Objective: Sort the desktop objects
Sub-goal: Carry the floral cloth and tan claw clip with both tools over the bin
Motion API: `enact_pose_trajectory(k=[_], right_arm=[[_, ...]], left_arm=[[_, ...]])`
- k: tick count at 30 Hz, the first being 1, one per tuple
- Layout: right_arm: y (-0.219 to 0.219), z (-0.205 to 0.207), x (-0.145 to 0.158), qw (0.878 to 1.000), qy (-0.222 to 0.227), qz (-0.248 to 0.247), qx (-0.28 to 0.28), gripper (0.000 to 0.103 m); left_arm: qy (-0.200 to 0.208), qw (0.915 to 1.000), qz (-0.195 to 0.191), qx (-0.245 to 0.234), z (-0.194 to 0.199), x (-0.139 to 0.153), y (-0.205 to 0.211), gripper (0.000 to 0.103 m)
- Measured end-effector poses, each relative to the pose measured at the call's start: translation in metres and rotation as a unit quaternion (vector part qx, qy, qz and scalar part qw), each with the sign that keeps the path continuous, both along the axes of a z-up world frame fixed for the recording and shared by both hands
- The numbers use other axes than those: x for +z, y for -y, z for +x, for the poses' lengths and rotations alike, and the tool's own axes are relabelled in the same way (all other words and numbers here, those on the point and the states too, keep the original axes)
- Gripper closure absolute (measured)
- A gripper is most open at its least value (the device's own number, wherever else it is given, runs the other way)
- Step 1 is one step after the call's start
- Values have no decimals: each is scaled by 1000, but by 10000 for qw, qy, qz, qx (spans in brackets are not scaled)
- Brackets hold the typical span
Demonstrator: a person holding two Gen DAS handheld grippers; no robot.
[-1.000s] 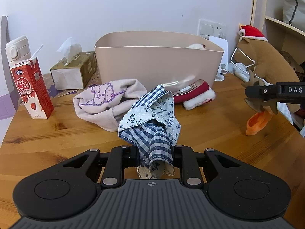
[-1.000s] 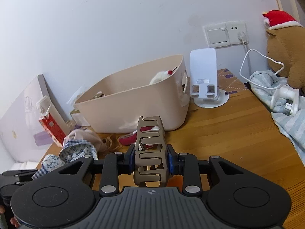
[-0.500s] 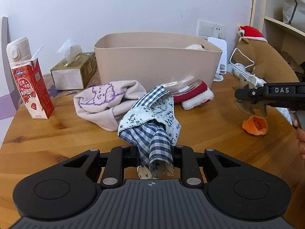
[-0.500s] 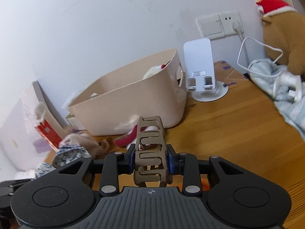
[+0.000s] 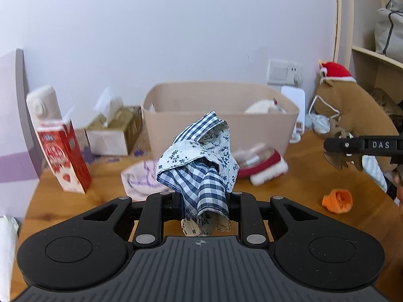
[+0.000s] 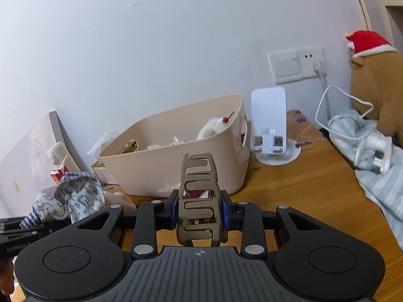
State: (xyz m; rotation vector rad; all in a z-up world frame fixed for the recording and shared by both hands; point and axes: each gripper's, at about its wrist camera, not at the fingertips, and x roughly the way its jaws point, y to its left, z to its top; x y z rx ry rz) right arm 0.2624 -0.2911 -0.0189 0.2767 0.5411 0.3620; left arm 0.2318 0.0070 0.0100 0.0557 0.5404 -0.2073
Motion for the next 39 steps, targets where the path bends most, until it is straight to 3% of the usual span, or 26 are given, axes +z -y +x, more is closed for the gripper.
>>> enact_pose_trajectory(k=[14,25,39], right_arm=[[-2,15,34,9988,428,-235,-26,73],[-30,47,62,9939,838,-714,48,73],[-71,106,65,9893,1027,-1018,213,73]], left_arm=[[341,9988,145,324,24,33,-18,81],[544,9973,173,453,76,55,-12,81],[204,9989,15,428,162,45,15,81]])
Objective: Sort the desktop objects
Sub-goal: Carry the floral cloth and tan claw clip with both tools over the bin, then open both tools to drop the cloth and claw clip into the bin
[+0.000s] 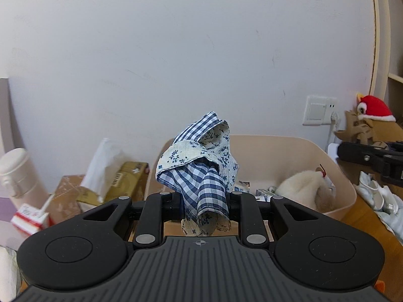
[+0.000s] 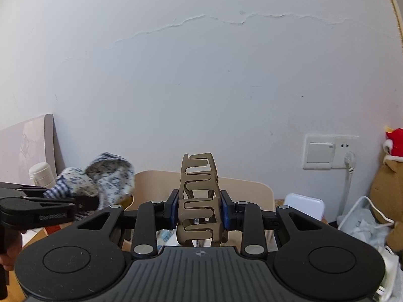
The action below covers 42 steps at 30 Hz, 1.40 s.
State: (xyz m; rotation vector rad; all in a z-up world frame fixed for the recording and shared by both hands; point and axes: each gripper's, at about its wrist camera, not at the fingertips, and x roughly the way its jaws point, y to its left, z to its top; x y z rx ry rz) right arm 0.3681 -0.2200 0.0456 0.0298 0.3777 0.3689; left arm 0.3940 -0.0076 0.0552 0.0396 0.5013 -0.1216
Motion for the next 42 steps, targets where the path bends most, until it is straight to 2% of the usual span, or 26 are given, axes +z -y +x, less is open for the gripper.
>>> enact_pose_trajectory(k=[7,10,17,18,19,20,21,23,25,26,27,29,35,42], right_arm=[[-20,41,-21,9979,-417,-474,104,73],[-24,59,-29,9962,-708,-477,150,73],[-30,83,-44,9919,-1027,-722,197,72],[-30,83,-45,9917,-1049,-717,198,67],[-31,83,-46,9917,-1050,-722,193,61],[-32,81,-46,9914,-1055,-733,231,52],[-34,77,-45,9914,-1034,-760,258,42],[-35,76,-44,9920,-900,-867,197,37],[-32,75,-38,9932,-771,-872,101,28],[-29,73,-36,9941,-727,-806,53,18],[-25,71,-33,9951,-690,-708,15,9],[-23,63,-26,9965,-619,-569,-33,0],[-14,42,-11,9972,-490,-538,-140,0],[-2,7,-3,9976,-509,-459,-100,0]], left_arm=[[-703,9975,40,54,46,-13,15,81],[-927,9953,250,128,63,-20,22,80],[-1392,9898,282,117,78,-46,25,76],[-1383,9900,273,103,78,-47,25,75],[-1341,9906,277,77,77,-48,24,67],[-1318,9909,261,25,76,-47,24,57],[-1285,9914,242,-30,74,-47,27,52],[-1182,9926,278,35,72,-42,29,38],[-1066,9938,299,96,68,-37,28,31],[-1038,9942,268,104,68,-34,26,25],[-1013,9946,217,105,66,-32,24,23],[-957,9953,142,98,59,-26,22,21],[-712,9971,267,80,35,-14,20,19],[-664,9972,330,21,4,-17,12,18]])
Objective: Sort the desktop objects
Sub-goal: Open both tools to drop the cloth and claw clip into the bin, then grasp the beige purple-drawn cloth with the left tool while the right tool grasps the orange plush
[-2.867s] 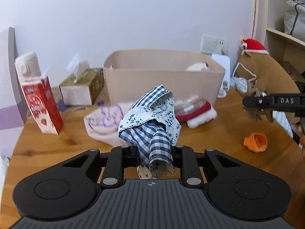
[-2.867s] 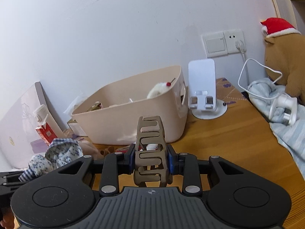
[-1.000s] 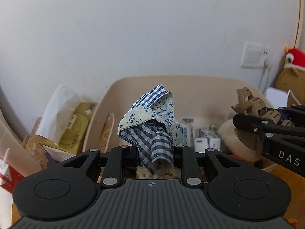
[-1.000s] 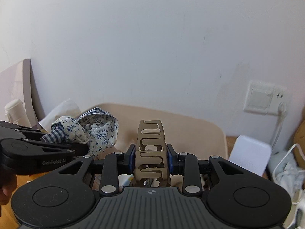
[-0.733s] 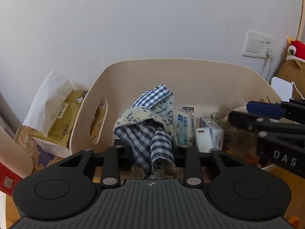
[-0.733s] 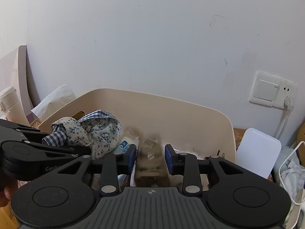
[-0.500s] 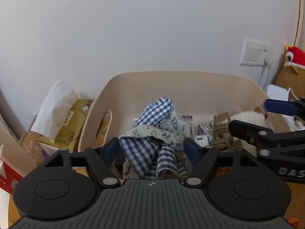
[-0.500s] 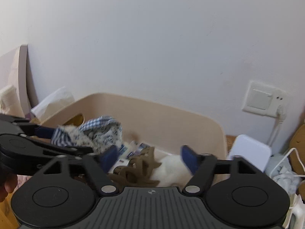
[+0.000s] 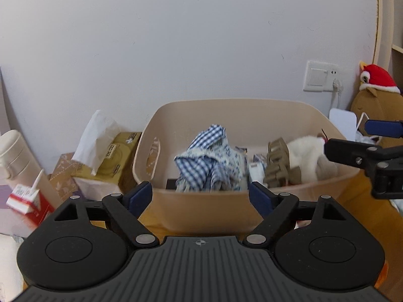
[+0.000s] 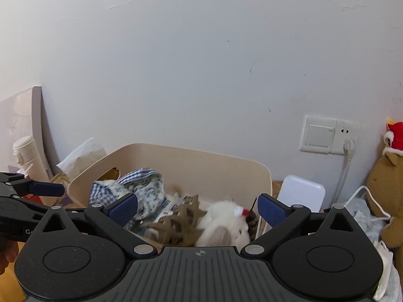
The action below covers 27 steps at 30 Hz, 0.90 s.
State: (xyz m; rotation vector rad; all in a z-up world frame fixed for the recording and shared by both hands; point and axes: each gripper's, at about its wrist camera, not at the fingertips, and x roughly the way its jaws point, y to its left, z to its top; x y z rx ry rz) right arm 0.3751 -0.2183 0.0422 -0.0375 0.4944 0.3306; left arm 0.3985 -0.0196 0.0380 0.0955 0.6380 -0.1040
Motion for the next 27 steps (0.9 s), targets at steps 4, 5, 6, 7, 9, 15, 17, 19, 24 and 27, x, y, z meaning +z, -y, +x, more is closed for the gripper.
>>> enact_pose_trajectory(k=[4,5,6,7,9,15,17,19,24,27], right_arm=[[5,-23,-2,10000,35,-46,40,0],[7,-30,-3,9999,42,-79,56,0],[6,-35,-5,9999,40,-106,73,0],[8,-41,-6,9999,25,-129,95,0],[12,-55,-9,9998,-13,-137,137,0],[26,-89,-27,9997,-98,-190,77,0],[31,-96,-36,9997,-159,-184,43,0],[36,-102,-43,9995,-219,-209,3,0],[44,-110,-65,9987,-407,-300,-111,0],[45,-113,-78,9977,-566,-358,-70,0]], left_arm=[[3,10000,79,10,-18,-5,-4,18],[-8,9999,104,10,-23,-7,-5,18],[-11,9999,132,16,-29,-8,-7,18],[-12,9998,175,25,-33,-10,-8,18],[-19,9997,248,37,-40,-12,-11,18],[-163,9994,293,20,-54,-25,-20,18],[-246,9993,290,22,-56,-32,-23,18],[-328,9990,286,34,-56,-40,-25,18],[-528,9983,220,63,-53,-57,-31,18],[-610,9980,143,75,-50,-64,-34,17]])
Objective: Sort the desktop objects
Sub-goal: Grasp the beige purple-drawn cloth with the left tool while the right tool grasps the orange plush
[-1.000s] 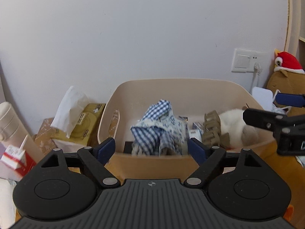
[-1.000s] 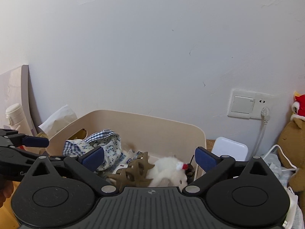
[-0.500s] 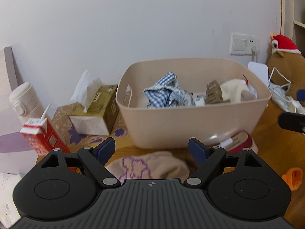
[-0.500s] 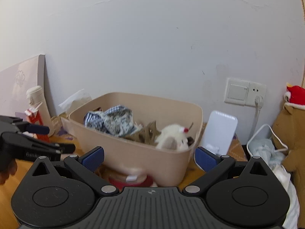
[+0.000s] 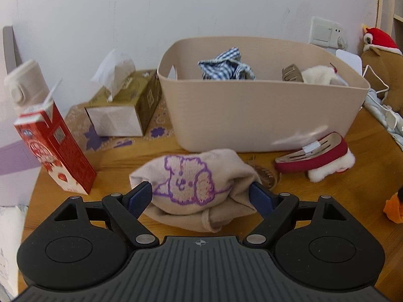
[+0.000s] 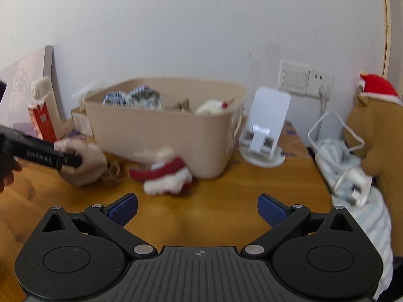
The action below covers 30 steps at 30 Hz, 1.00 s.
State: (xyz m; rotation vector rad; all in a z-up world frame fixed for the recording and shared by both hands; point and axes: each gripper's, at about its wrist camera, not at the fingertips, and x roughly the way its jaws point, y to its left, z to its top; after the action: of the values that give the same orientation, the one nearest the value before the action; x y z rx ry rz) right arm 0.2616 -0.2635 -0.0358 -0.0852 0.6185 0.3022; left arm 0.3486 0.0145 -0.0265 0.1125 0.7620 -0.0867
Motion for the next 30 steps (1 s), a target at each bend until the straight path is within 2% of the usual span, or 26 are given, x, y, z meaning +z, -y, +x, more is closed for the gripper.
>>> enact_pose_trajectory(k=[12,15,20,25,28,30], right_arm=[[-2,3,-45,9989,-450,-123,-102,0],[1,4,-50,9987,-480,-102,-127,0],[6,7,-55,9987,-468,-54,-192,0],[9,10,-57,9987,-429,25,-271,15],[11,9,-55,9988,-387,40,-303,27],[12,9,-54,9987,-374,50,-328,42]], left_arm=[[-137,9999,90,14,17,-26,3,16],[-188,9997,128,61,23,-33,2,16],[-251,9995,-26,167,31,-40,-5,16],[-169,9997,26,173,35,-43,-5,17],[-86,9997,79,236,35,-43,-5,36],[-61,9995,108,293,35,-43,-5,44]])
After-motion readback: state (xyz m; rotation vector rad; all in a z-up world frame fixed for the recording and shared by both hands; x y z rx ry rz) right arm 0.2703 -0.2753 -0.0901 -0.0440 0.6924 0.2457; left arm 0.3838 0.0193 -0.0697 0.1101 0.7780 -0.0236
